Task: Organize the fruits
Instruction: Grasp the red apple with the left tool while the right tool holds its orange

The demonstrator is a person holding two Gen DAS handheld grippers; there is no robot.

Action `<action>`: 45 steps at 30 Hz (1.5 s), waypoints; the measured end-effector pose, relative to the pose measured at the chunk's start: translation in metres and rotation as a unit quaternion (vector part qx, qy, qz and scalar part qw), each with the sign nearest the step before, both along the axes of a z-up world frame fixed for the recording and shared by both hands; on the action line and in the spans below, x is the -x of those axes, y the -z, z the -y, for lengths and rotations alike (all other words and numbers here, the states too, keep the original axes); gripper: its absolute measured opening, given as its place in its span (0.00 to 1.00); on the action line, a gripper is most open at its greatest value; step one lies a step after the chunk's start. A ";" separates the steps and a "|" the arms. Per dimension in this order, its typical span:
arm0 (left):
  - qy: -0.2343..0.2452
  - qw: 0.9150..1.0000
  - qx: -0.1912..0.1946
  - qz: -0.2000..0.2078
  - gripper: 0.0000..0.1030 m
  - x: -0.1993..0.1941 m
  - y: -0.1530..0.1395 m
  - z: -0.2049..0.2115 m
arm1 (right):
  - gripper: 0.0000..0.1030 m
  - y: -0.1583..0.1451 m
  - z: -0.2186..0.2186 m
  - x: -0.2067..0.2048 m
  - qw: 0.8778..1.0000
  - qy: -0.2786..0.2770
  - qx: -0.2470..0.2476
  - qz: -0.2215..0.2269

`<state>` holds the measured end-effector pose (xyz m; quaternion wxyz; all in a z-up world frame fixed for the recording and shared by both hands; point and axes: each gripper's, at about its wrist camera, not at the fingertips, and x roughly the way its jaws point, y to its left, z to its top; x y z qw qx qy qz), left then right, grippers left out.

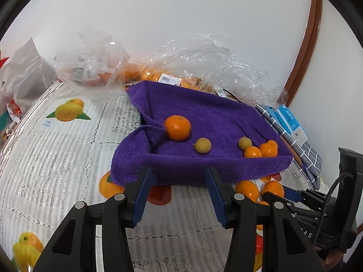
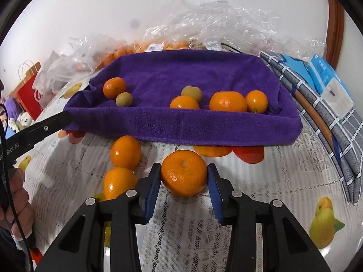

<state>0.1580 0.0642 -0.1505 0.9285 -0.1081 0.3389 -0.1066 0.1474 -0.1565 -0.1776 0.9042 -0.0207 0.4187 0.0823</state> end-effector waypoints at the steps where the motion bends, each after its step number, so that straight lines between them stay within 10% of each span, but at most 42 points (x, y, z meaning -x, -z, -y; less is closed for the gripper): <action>1: 0.001 1.000 0.000 0.000 0.46 0.000 0.000 0.000 | 0.39 0.000 0.000 0.001 1.000 0.000 0.001 0.001; 25: 0.028 1.000 0.007 -0.011 0.46 0.000 0.003 0.004 | 0.39 -0.007 0.079 0.037 0.995 0.091 -0.036 0.037; 38: 0.165 0.985 0.040 -0.034 0.46 0.020 0.006 0.035 | 0.39 -0.009 0.081 0.042 0.994 0.096 -0.022 0.045; 45: 0.226 0.974 -0.010 -0.032 0.46 0.037 0.009 0.065 | 0.39 -0.009 0.089 0.045 0.993 0.103 -0.034 0.043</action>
